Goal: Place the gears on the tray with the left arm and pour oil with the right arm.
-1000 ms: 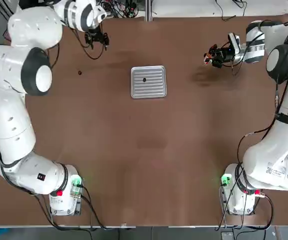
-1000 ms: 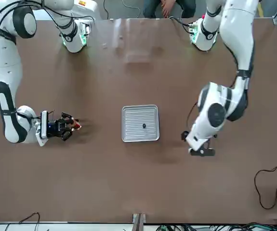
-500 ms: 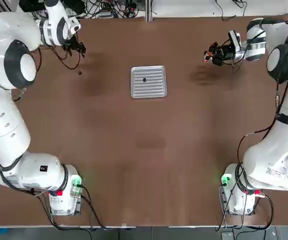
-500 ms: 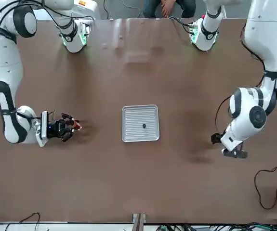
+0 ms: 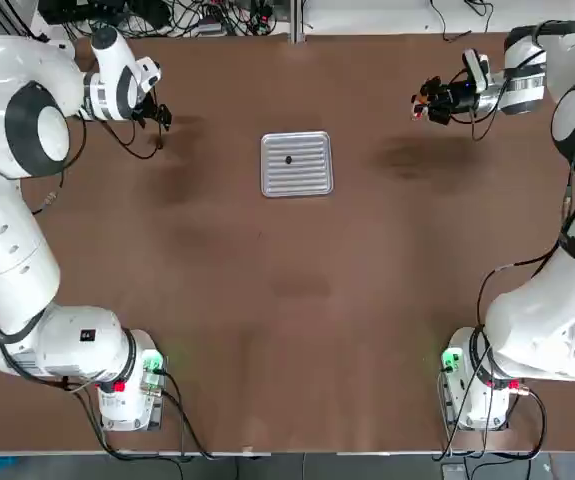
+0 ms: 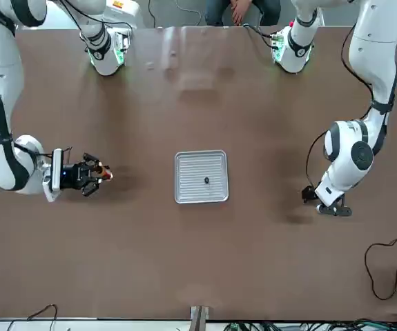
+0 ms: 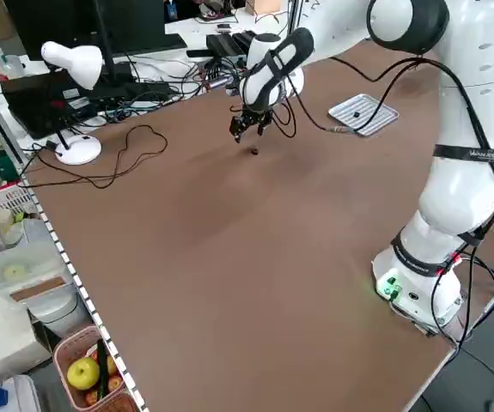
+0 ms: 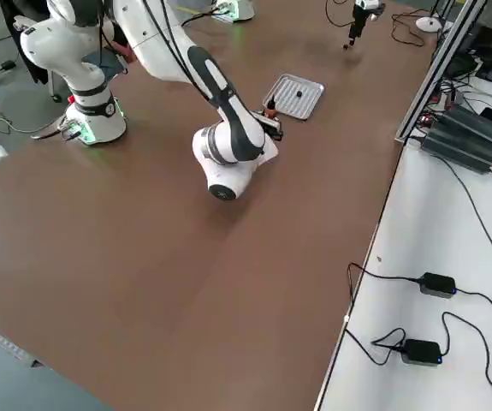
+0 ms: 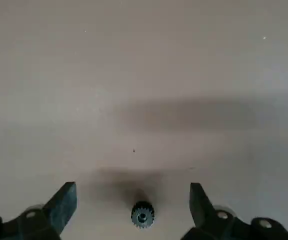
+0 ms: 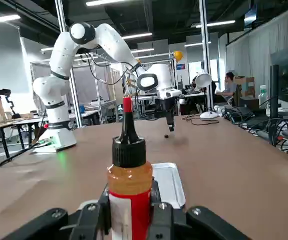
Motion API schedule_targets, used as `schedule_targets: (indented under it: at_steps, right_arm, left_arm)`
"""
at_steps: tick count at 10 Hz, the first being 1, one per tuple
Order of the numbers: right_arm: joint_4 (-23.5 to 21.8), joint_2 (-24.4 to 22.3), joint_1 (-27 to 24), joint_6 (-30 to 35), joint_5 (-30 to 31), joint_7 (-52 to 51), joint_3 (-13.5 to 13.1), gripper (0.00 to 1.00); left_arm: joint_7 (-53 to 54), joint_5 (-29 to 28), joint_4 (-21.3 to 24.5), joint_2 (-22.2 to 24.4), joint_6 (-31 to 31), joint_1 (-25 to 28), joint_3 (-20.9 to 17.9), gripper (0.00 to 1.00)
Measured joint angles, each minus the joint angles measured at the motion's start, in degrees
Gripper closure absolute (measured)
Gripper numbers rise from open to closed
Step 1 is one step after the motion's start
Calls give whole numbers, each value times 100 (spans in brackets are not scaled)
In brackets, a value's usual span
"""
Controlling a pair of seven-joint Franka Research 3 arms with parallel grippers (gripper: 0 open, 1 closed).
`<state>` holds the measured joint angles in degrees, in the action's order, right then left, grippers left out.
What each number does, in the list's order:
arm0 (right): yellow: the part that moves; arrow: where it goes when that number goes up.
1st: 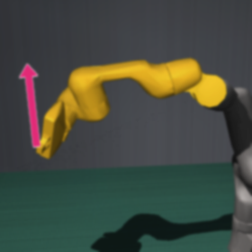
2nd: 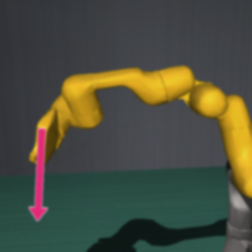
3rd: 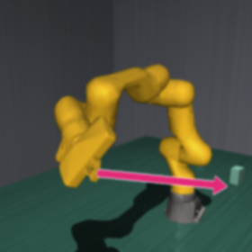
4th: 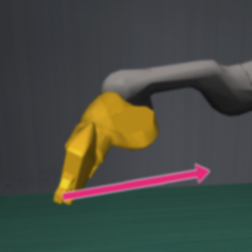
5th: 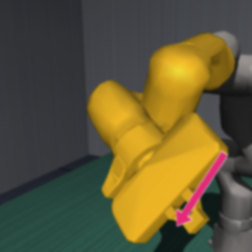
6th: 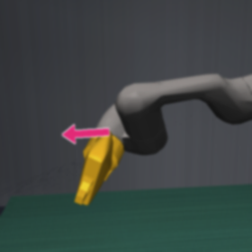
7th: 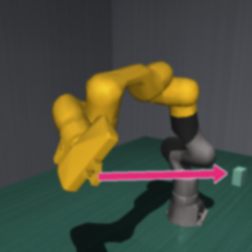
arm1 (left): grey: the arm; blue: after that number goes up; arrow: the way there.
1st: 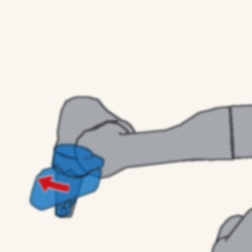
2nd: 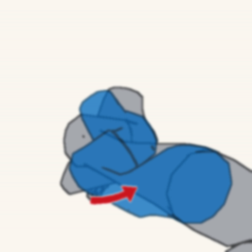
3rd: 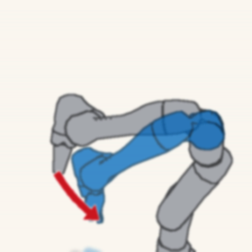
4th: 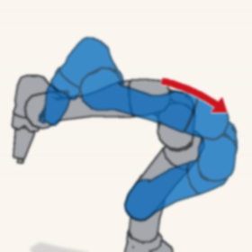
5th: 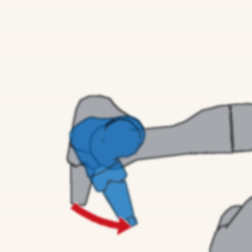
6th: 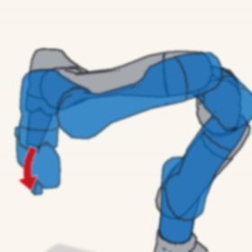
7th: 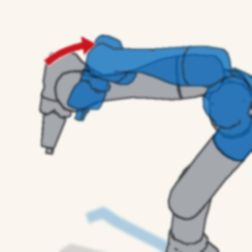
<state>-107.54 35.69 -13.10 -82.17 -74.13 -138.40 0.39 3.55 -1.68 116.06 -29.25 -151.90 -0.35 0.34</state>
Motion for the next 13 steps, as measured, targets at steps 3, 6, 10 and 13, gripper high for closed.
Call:
schedule_targets:
  at_steps: [3, 6, 10, 13]
  right_arm:
    - [-632, -373, 258, -80, 0, 243, -1, 70]
    - [-1019, -531, 586, -229, -51, 408, 1, 70]
    - [-1246, -604, 786, -354, -228, 523, 0, 70]
    - [-1272, -683, 821, -417, -230, 583, -2, 70]
  left_arm:
    - [-19, 0, 281, -8, -307, 0, 2, 3]
    - [-21, 0, 439, -46, -382, 0, 3, 6]
    - [-21, 0, 493, -55, -384, 0, 3, 19]
    - [-14, 0, 498, -46, -389, -2, 9, 30]
